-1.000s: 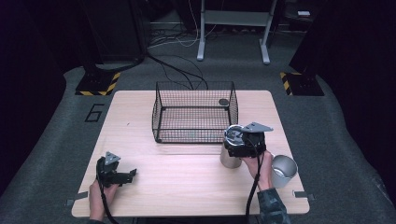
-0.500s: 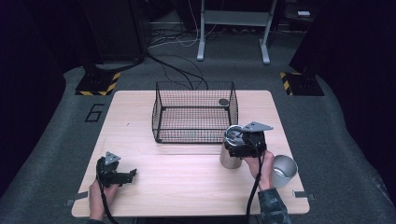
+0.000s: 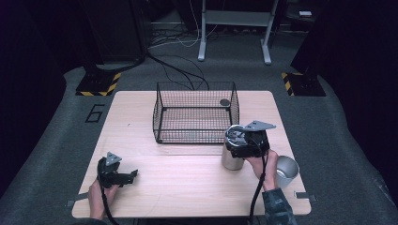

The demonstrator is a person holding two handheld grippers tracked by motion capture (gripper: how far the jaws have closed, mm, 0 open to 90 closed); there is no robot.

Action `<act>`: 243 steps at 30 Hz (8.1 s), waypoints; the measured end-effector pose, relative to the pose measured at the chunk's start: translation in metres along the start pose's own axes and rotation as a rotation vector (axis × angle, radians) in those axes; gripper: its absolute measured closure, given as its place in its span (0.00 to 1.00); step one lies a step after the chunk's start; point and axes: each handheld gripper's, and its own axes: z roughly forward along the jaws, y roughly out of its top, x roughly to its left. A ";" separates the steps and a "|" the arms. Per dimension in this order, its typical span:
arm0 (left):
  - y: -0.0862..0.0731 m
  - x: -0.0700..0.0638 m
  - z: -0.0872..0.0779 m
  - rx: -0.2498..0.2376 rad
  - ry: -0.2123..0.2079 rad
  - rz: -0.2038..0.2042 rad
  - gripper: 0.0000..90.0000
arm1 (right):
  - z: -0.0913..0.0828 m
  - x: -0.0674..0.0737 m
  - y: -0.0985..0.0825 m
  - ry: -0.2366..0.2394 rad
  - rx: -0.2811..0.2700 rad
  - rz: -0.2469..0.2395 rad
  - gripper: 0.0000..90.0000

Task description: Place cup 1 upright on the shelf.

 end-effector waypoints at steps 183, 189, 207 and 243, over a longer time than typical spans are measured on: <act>0.015 0.013 0.015 0.010 -0.029 0.027 0.00 | 0.167 -0.009 0.176 0.061 0.056 0.042 0.04; 0.015 0.013 0.015 0.011 -0.029 0.029 0.00 | 0.181 -0.009 0.174 0.053 0.071 0.043 0.04; 0.016 0.014 0.016 0.008 -0.026 0.033 0.00 | 0.207 -0.012 0.166 0.018 0.108 0.070 0.04; 0.015 0.013 0.016 -0.002 -0.025 0.020 0.00 | 0.186 -0.012 0.158 0.038 0.138 0.125 0.00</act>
